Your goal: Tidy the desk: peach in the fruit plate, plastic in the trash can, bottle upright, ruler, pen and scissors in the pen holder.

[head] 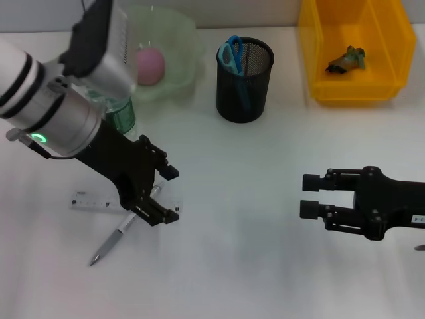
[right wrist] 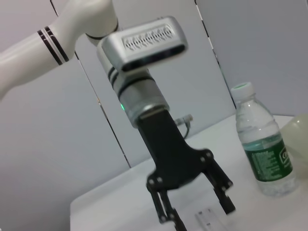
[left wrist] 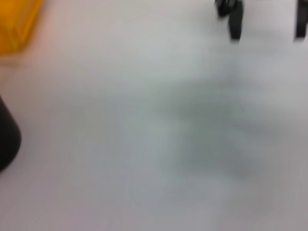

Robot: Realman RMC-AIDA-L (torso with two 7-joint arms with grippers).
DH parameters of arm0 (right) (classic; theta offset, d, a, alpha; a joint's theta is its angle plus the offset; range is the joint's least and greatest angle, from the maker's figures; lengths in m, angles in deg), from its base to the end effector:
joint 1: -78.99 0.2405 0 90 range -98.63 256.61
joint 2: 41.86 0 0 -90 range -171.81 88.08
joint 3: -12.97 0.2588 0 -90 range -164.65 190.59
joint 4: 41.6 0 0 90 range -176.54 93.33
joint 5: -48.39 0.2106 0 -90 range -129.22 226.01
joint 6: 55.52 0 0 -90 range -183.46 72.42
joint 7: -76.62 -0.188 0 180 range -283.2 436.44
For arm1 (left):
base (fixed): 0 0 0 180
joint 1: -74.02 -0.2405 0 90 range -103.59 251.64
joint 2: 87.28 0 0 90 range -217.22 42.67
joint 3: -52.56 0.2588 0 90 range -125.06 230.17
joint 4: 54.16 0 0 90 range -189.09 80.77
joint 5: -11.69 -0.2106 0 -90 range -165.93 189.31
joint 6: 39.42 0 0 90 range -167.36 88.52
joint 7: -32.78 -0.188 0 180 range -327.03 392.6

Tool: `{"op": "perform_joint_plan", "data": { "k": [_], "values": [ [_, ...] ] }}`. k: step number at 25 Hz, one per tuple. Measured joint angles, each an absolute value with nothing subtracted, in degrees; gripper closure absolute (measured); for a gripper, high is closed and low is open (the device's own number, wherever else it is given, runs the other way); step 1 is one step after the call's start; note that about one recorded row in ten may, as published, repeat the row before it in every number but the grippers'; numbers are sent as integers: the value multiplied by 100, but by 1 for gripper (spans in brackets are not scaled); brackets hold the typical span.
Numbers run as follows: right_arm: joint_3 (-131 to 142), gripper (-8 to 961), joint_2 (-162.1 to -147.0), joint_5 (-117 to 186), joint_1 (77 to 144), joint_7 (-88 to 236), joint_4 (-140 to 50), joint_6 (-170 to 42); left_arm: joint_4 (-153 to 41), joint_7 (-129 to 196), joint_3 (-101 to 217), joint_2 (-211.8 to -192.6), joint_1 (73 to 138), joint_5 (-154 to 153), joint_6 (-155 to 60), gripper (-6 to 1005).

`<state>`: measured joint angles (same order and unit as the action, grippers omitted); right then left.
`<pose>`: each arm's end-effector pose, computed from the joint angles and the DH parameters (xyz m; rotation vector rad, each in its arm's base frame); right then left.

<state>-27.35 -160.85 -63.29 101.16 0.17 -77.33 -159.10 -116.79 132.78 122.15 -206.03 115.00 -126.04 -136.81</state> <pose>0.2570 0.2742 -0.0374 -2.8206 0.7032 0.9428 -0.1879 0.3479 -0.0559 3.0755 0.1008 -0.3661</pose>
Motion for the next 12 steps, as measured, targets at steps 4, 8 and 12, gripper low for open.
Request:
{"op": "perform_joint_plan", "data": {
  "k": [4,8,12],
  "values": [
    [-2732,422,-16091,-6203,10153,24,-7612,-15914,-11642,13386,12529,-20604,11568,-12800,-13567,222],
    [-2732,422,-16093,-6075,10159,88,-7556,-15906,-11642,13401,12713,-20617,11576,-12812,-13475,223],
    [-2729,422,-16095,-6034,10164,150,-7481,-15842,-11582,13409,13003,-20637,11572,-12782,-13187,224]
  ]
}}
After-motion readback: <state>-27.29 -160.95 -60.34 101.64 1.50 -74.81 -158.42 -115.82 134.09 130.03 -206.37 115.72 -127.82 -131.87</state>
